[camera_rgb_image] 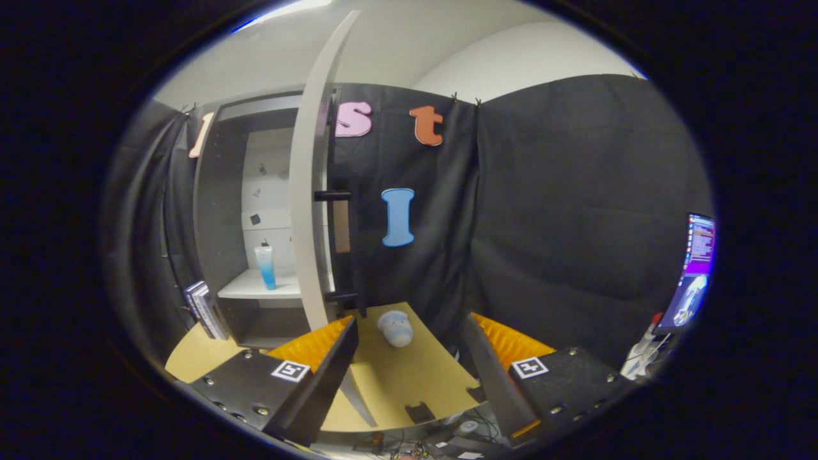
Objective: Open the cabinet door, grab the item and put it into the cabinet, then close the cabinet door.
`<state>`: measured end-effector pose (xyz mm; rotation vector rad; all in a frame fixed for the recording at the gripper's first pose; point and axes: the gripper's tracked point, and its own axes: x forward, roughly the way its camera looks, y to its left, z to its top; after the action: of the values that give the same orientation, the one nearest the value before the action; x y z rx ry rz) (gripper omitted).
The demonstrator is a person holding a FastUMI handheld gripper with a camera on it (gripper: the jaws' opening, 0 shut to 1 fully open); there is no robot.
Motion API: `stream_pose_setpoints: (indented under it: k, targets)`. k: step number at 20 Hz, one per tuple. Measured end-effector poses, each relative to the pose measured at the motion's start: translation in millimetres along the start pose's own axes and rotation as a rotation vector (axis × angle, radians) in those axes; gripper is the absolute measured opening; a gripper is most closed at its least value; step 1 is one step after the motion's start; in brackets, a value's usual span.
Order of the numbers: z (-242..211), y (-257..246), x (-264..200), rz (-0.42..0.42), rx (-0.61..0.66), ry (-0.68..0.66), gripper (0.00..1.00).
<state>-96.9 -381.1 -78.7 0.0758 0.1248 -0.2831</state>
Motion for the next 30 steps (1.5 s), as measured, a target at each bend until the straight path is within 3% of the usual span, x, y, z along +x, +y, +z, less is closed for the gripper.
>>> stream_pose_setpoints:
  k: [12,30]
  targets:
    - [17.4,53.5,3.8,0.175,0.006,-0.067,0.96]
    - [3.0,218.7,9.5,0.546,0.041,-0.025,1.00]
